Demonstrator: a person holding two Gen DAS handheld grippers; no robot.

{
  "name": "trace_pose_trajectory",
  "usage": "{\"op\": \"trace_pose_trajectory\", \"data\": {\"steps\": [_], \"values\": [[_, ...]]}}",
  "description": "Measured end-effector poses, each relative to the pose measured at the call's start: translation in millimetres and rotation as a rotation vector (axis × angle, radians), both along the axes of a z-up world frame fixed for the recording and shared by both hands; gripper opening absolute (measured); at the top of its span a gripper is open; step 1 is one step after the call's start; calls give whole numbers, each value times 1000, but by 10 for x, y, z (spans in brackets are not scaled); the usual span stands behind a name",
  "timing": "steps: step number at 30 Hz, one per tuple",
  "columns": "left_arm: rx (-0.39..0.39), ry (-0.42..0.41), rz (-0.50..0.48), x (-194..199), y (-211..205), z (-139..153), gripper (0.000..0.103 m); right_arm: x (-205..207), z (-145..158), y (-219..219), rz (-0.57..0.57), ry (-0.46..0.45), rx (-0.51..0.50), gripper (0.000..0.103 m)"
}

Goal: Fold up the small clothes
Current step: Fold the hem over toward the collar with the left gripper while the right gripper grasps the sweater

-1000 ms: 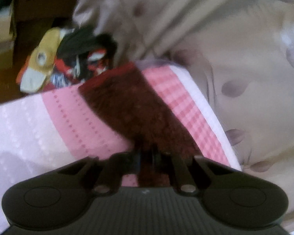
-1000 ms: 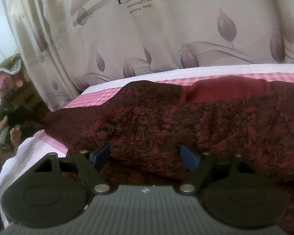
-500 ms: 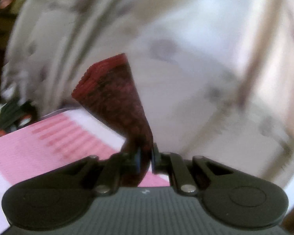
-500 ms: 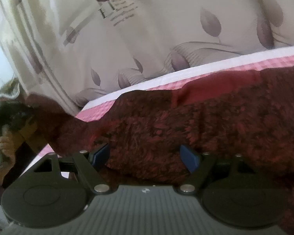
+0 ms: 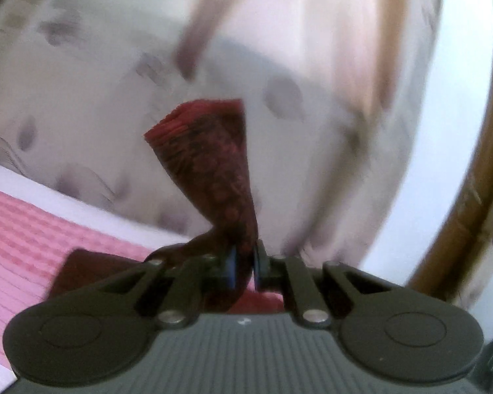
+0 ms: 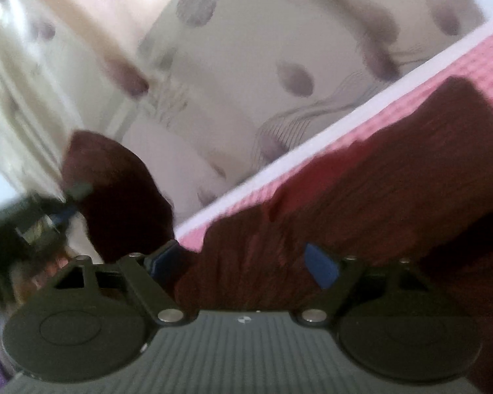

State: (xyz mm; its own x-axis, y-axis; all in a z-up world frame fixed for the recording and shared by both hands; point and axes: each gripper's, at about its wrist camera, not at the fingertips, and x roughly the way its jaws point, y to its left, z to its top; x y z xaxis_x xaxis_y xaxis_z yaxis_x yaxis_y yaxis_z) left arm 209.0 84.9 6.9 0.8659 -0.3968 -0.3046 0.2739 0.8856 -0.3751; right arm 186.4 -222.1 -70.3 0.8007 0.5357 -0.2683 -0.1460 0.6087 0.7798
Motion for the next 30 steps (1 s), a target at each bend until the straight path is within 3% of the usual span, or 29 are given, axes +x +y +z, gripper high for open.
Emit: {"op": "trace_pose_trajectory", "data": {"steps": [3,10,19,21,24,26,28,30], "values": [[69,28,-46,19,-313,-208,10,-74,3,-324,-57,8,47,88],[215,71,-97,93,-782,-651,10,-95,-74,-762,-126,20,19,88],[348,67,-153,-9,-1027,-868,13,-40,-159,-771,-91,29,-14,88],[378,44,-157,-69,-1063,-878,17,-40,-160,-785,-75,31,-1,88],[380,49,-196,-126,-1094,-883,35,-25,-123,-797,-56,28,7,88],[363,38,-216,-196,-1090,-879,59,-1,-98,-805,-48,28,18,89],[354,22,-212,-286,-1072,-846,73,30,-89,-820,-35,30,53,92],[337,9,-222,-370,-1030,-800,73,84,-104,-851,-26,50,103,94]]}}
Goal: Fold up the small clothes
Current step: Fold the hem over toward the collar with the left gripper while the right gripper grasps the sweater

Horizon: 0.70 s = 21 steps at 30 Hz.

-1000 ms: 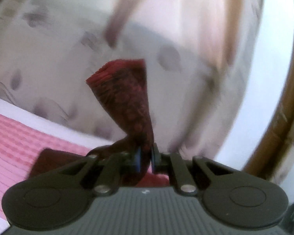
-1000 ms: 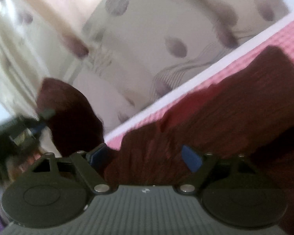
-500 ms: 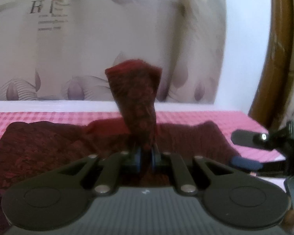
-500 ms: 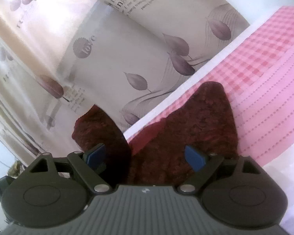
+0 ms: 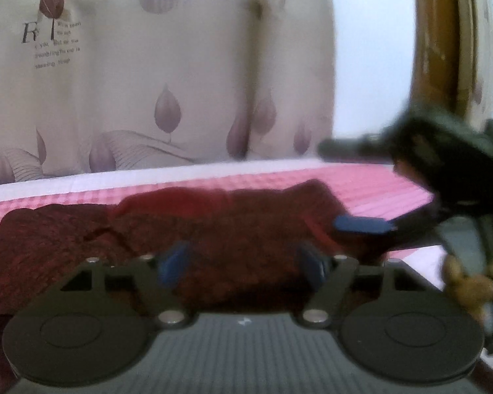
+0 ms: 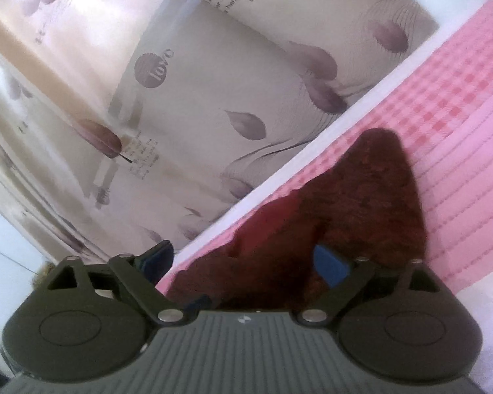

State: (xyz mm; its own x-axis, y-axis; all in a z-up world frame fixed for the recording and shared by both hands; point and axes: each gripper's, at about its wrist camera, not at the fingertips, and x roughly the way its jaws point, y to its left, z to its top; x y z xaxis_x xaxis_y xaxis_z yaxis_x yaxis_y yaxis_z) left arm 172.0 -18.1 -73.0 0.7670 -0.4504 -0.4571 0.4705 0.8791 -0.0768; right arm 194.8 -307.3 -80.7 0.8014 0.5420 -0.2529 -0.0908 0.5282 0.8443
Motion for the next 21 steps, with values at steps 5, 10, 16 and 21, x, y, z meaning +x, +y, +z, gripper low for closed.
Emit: {"op": "trace_pose_trajectory", "data": {"steps": [5,10,16,21], "values": [[0,-16,62,-166,243,52,74,117,17,-10,-17,86,-48,91],[-96,7,217,-177,671,-31,74,268,-35,151,63,167,-181,67],[-205,27,384,-162,1038,-134,74,271,147,319,115,67,-313,14],[-221,45,438,-120,1158,-242,74,174,528,169,68,-84,-406,13]]}}
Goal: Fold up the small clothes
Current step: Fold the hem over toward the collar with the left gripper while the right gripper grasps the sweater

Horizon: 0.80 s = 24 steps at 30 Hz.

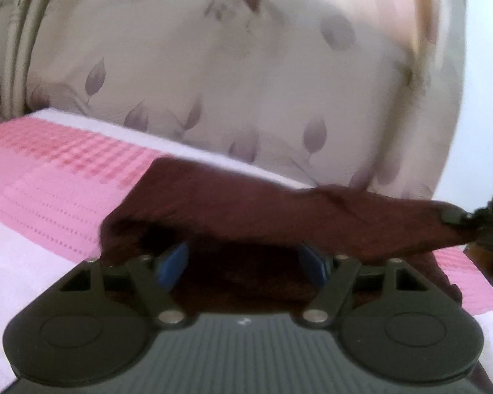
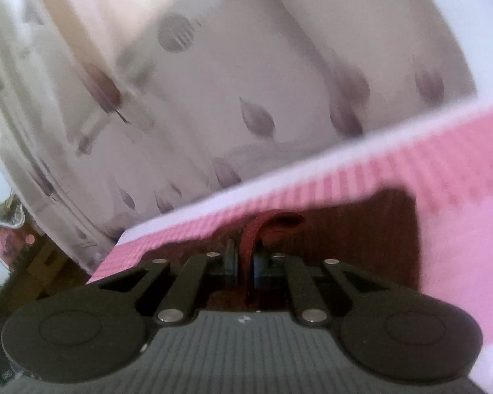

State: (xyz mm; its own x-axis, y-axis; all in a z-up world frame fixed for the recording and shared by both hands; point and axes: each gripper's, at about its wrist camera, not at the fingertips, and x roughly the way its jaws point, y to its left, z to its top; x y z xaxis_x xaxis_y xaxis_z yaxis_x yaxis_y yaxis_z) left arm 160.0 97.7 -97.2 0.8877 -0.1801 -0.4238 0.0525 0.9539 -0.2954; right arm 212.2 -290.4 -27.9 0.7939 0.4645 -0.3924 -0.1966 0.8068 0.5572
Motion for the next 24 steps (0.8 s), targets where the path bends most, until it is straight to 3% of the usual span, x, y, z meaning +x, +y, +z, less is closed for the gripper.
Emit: {"op": "trace_pose_trajectory", "data": {"steps": [3,7,12,15,21,22,23,24], "values": [[-29,35,14,32,38,-70,74,92,-92,-102,-17,32,-26,13],[-72,60,42,63,129,-121,74,208,-439,-91,-29,106,-89,13],[-119,90,71,90,213,-195,74,224,-793,-190,-76,158,-35,10],[-91,96,84,104,172,-199,74,253,-820,-171,-82,176,-42,6],[-7,137,68,146,84,-151,74,250,-853,-185,-80,175,-24,7],[27,136,41,85,62,-76,74,219,-839,-236,-81,181,5,11],[47,117,17,-6,42,-10,74,132,-784,-310,-95,185,38,23],[70,67,-21,-186,32,86,74,-43,-706,-361,-114,160,69,29]]}}
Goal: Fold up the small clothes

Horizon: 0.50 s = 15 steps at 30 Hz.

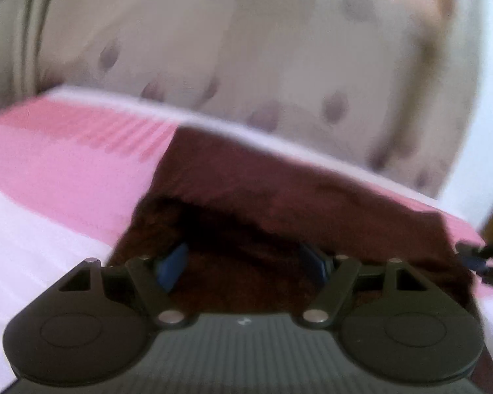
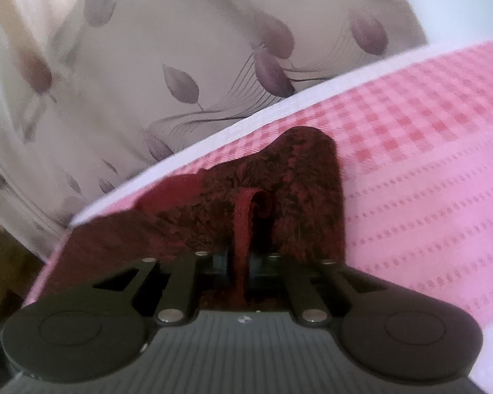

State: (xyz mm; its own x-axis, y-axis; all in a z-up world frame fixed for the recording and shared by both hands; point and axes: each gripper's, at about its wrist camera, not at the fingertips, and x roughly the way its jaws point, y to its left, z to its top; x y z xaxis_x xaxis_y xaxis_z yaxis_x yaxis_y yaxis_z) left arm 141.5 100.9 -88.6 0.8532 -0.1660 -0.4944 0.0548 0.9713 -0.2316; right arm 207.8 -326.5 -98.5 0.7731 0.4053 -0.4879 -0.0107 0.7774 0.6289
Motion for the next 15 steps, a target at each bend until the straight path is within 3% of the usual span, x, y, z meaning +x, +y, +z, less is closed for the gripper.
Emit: {"op": "trace_pose_trajectory", "data": {"steps": [2,5,9,12,15], "values": [[50,-73,-56,-309,-4,126,75,-430,165,-46,31,-68,10,53],[102,-88,-124,-754,135,232,75,-1121,275,-78,153,-85,28,76],[52,-44,-140,-1221,468,193,75,-2053,216,-184,221,-46,-19,76],[35,-25,-119,-1534,703,156,75,-2551,99,-246,230,7,9,77],[-38,4,-118,-1857,976,94,76,-2958,30,-241,237,34,42,77]]}}
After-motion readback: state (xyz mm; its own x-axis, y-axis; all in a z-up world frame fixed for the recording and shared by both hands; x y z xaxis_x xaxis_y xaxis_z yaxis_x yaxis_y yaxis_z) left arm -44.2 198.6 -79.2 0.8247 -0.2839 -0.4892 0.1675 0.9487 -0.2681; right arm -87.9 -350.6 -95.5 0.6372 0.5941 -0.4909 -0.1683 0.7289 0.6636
